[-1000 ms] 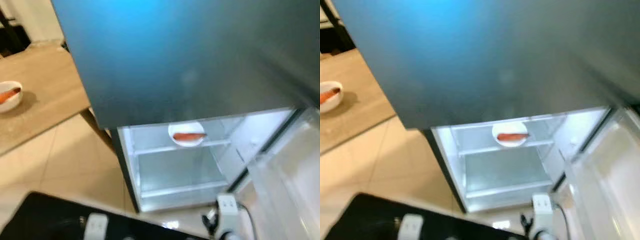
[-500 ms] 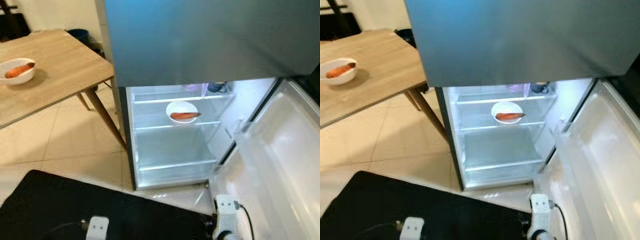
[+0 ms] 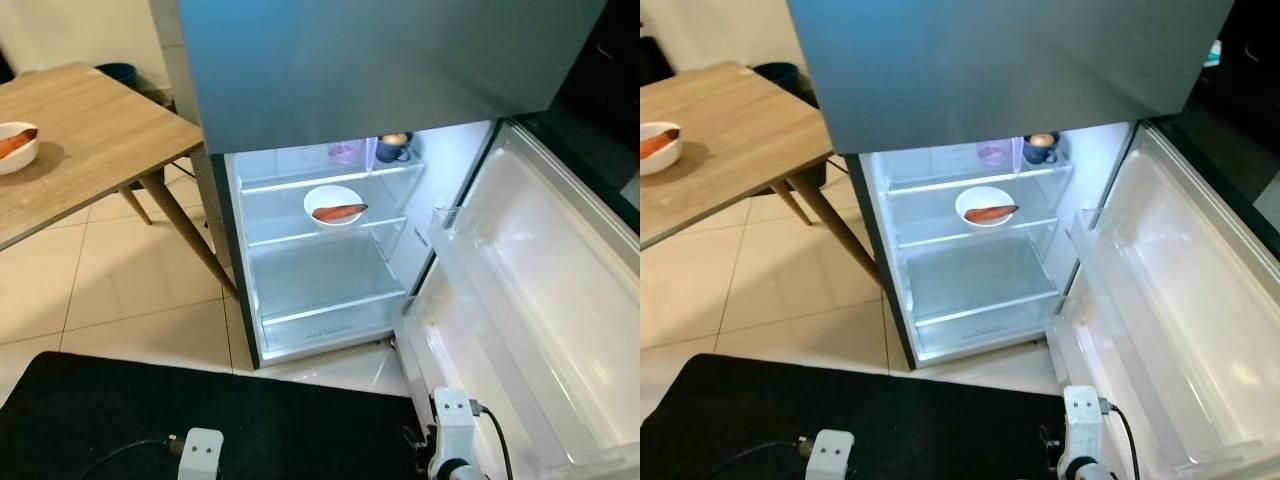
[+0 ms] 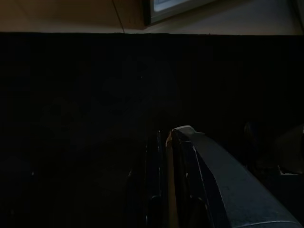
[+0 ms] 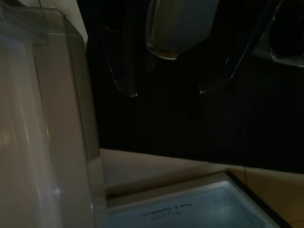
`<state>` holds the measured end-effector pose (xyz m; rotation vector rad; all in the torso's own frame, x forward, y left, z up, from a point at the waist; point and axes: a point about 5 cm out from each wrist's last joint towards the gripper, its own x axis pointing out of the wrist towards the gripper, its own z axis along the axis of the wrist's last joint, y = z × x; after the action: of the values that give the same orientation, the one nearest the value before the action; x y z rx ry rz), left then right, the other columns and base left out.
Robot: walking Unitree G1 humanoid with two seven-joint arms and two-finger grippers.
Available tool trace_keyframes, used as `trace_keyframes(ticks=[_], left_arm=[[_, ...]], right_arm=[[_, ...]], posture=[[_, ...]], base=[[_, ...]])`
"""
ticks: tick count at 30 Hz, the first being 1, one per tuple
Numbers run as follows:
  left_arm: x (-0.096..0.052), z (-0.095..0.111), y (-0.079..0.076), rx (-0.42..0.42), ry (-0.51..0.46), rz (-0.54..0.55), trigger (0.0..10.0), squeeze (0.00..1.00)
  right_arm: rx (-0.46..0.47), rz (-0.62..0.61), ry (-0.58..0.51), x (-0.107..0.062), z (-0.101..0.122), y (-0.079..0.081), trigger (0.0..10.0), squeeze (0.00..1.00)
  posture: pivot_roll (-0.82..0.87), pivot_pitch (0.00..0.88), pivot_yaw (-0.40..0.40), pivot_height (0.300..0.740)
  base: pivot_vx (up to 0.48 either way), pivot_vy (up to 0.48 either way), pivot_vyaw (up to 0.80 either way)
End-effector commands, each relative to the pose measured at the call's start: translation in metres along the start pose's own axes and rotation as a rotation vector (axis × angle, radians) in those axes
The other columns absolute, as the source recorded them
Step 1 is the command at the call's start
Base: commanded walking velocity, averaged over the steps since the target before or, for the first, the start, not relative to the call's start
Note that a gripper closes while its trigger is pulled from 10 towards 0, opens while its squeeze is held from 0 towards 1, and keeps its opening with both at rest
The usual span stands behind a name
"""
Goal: Restocking fridge
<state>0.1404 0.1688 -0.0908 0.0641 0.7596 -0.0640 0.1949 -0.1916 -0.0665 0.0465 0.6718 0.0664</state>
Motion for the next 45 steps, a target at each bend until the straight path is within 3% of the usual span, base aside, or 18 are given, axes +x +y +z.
trace_keyframes(ticks=[1,45], left_arm=[[-0.0056,-0.0138,-0.0014,0.005,0.061,-0.013,10.0,0.00],[-0.0051,-0.0126,-0.0011,0.049,0.061,-0.046,10.0,0.00]], right_arm=[[0.010,0.006,0.024,-0.0009,-0.0042,0.0008,10.0,0.00],[0.030,0.003,0.029,-0.0028,-0.0104,0.0064,10.0,0.00]], posture=[[-0.10,0.126,-0.005,0.716],[-0.10,0.101,0.022,0.716]], base=[[0.000,0.000,0.00],[0.000,0.000,-0.76]])
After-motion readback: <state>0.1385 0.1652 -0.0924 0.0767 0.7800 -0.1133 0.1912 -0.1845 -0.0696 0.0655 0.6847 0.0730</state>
